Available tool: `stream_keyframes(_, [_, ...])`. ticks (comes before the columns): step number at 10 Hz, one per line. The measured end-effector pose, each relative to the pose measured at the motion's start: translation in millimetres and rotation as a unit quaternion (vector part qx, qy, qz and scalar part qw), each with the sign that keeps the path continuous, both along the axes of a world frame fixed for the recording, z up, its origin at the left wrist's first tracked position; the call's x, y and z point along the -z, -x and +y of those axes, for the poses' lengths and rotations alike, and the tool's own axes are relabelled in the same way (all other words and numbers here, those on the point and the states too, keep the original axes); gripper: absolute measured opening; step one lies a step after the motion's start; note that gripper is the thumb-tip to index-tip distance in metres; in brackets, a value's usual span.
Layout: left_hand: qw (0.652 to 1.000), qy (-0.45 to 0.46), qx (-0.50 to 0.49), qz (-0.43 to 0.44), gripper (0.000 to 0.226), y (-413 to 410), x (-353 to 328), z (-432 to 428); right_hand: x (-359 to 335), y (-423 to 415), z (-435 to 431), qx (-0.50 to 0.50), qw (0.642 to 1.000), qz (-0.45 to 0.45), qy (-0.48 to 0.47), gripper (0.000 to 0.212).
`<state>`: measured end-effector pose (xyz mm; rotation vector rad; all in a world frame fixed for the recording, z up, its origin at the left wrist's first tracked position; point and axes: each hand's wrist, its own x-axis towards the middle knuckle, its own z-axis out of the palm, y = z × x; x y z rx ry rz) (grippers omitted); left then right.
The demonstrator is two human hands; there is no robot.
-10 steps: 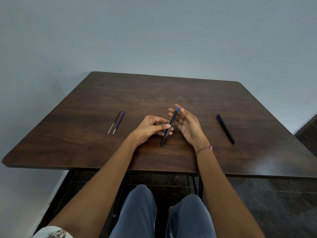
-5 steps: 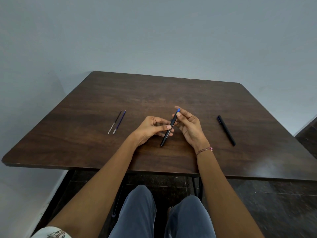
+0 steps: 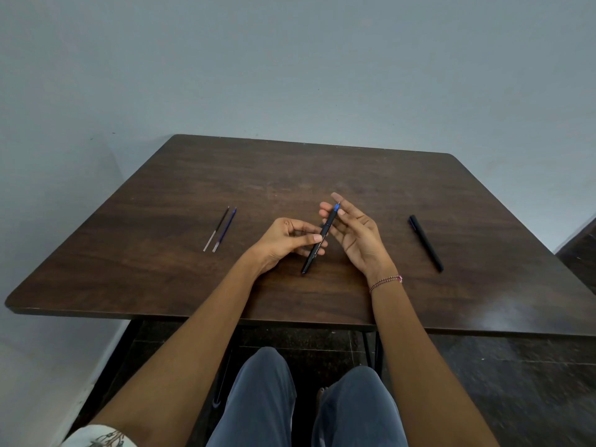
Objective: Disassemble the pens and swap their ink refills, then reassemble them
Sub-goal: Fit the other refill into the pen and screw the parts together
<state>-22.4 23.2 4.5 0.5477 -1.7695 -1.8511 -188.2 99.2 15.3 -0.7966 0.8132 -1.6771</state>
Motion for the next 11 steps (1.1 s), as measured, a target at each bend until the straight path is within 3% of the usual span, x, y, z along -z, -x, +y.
stream_keyframes(3, [1.0,-0.002,0.004,-0.005,0.023,-0.1,-2.6,2.2,1.0,-1.5,-0.3,0.037,0.999,0.023,-0.012,0.026])
stream_keyframes(8, [1.0,0.007,-0.006,-0.014,0.013,-0.6,-4.7,3.9,0.7,-1.3,-2.0,0.082,0.996,0.029,0.011,0.025])
stream_keyframes(10, [0.999,0.003,-0.051,-0.008,0.014,2.2,-3.7,5.4,5.8,-2.4,-5.3,0.145,0.986,0.084,0.001,0.011])
stream_keyframes(11, [0.996,-0.001,-0.086,0.01,0.014,3.3,-2.5,6.0,10.6,-3.3,-8.2,0.187,0.97,0.157,-0.014,0.011])
